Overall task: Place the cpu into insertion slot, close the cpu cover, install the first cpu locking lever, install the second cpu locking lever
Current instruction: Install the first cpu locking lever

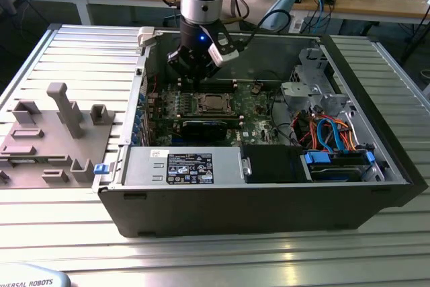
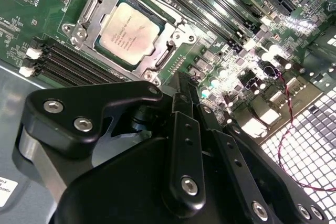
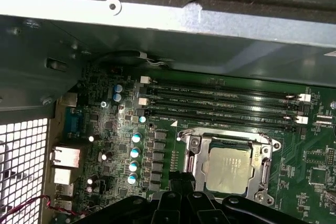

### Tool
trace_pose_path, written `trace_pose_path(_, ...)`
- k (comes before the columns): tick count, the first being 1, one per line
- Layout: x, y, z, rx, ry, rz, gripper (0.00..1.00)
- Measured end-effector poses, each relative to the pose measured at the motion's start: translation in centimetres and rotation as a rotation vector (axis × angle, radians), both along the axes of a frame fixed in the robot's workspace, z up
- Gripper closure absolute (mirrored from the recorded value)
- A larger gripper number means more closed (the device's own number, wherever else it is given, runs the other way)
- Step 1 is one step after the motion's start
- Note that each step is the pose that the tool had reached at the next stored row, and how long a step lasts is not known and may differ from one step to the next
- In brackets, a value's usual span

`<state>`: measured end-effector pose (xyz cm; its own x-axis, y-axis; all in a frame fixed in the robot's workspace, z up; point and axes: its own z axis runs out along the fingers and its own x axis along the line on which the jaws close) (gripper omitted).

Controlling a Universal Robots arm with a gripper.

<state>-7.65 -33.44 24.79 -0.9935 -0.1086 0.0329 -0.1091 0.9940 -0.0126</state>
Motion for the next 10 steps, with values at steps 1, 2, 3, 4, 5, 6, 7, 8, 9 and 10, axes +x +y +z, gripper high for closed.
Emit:
trace_pose_path(1,-0.03,0.00,-0.01,0.0000,0.0000,0.000,0.89)
trace_pose_path(2,-0.06,0.00,-0.02,0.0000,0.0000,0.000,0.89)
trace_pose_path(3,-0.09,0.00,-0.04,0.0000,0.0000,0.000,0.89)
trace_pose_path(4,-0.11,0.00,-0.05,0.0000,0.0000,0.000,0.89)
trace_pose_path(5,-0.14,0.00,-0.06,0.0000,0.0000,0.000,0.89)
trace_pose_path(6,-0.18,0.00,-0.07,0.0000,0.0000,0.000,0.89)
trace_pose_path(7,-0.20,0.00,-0.08,0.0000,0.0000,0.000,0.89)
trace_pose_path(8,-0.23,0.00,-0.09,0.0000,0.0000,0.000,0.89)
trace_pose_path(9,-0.31,0.00,-0.13,0.0000,0.0000,0.000,0.89)
trace_pose_path(10,-0.35,0.00,-0.15,0.0000,0.0000,0.000,0.89)
